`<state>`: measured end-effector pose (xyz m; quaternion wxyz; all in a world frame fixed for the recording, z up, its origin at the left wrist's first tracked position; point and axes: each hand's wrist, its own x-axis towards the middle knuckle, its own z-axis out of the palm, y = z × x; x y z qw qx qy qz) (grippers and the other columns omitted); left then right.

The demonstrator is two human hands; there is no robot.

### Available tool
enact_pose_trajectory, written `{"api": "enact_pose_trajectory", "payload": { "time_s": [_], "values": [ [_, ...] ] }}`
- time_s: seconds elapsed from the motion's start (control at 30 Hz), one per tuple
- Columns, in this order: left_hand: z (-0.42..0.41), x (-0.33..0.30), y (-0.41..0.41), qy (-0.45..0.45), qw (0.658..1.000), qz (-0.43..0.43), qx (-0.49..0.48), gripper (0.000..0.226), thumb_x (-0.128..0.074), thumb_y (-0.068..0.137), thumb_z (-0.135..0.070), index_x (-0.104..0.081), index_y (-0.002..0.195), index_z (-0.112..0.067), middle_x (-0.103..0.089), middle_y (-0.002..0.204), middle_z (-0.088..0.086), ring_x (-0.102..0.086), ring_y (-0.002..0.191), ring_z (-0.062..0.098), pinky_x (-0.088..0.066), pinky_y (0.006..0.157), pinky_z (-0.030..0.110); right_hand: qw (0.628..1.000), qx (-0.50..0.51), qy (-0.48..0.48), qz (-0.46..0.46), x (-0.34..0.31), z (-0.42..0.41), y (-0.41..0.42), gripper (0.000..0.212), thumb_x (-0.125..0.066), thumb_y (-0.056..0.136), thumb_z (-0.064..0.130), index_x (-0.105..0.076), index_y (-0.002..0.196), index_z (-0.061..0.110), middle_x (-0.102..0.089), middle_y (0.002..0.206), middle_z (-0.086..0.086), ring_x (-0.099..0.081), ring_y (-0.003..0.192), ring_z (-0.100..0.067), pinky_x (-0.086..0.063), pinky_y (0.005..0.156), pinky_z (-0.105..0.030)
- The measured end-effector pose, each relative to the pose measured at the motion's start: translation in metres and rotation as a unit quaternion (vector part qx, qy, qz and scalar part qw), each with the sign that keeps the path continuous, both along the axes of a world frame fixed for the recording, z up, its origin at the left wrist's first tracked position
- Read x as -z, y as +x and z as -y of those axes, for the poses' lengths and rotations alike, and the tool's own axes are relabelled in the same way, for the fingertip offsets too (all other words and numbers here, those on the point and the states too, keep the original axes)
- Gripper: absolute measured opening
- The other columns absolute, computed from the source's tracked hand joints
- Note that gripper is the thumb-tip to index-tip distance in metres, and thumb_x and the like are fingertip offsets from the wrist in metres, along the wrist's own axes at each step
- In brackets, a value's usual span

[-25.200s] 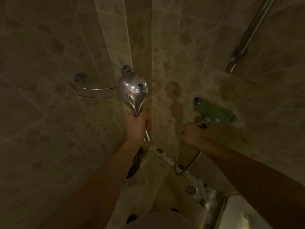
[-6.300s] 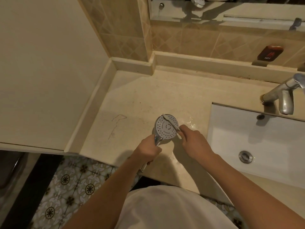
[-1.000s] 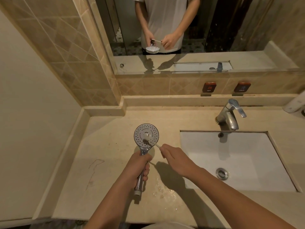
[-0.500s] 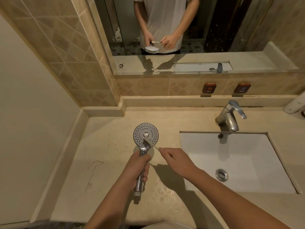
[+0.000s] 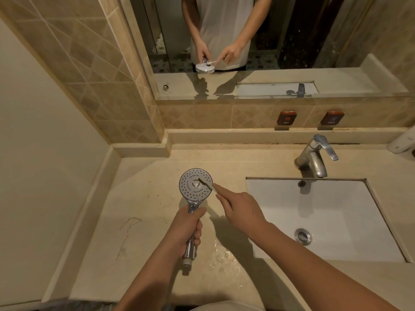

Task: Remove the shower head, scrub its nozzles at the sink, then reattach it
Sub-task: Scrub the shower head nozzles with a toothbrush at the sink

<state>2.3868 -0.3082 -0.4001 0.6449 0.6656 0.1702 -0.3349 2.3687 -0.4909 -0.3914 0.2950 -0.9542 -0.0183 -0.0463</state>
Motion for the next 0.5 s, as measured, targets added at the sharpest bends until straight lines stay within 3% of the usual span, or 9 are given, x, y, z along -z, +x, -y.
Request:
{"api": "enact_pose_trajectory", "payload": {
  "time_s": [0.17,0.27,0.4,0.5],
  "values": [
    [-0.002,0.0,0.002,0.004,1.0,0.002,0.003,0.012,-0.063,0.099,-0.018,-0.056,0.107,-0.012,-0.051,0.054,0.003,-0.042,0.039,0.015,-0.036,0.039,0.024,0.999,-0.027,-0.007,0.015,0.003,-0.006,-0.012,0.048,-0.046,0.102,0.034,-0.034,0.146,0.05,-0.046,0.054,0.012,-0.042,0.046,-0.007,-0.039,0.048,-0.027],
    [-0.004,0.0,0.003,0.009,1.0,-0.001,0.004,0.014,-0.063,0.098,-0.016,-0.056,0.109,-0.01,-0.052,0.055,0.003,-0.042,0.039,0.015,-0.037,0.039,0.024,1.0,-0.011,-0.021,0.015,0.005,-0.002,-0.008,0.053,-0.045,0.102,0.033,-0.028,0.147,0.053,-0.043,0.053,0.013,-0.041,0.045,-0.008,-0.032,0.047,-0.024],
    [-0.007,-0.001,0.004,0.011,1.0,0.003,0.007,0.01,-0.063,0.097,-0.011,-0.053,0.1,-0.01,-0.05,0.055,0.003,-0.042,0.039,0.015,-0.036,0.037,0.023,0.994,-0.082,-0.072,0.005,0.002,-0.004,-0.006,0.058,-0.039,0.102,0.032,-0.014,0.15,0.052,-0.056,0.06,0.003,-0.05,0.051,-0.016,-0.041,0.05,-0.029],
    [-0.008,-0.001,0.005,0.004,1.0,0.012,0.003,0.012,-0.062,0.097,-0.008,-0.051,0.096,-0.009,-0.048,0.055,0.004,-0.04,0.039,0.015,-0.034,0.037,0.023,0.996,-0.037,-0.081,-0.011,0.0,0.003,0.001,0.058,-0.038,0.103,0.031,-0.013,0.151,0.05,-0.051,0.062,0.002,-0.049,0.054,-0.02,-0.037,0.051,-0.031]
  ]
}}
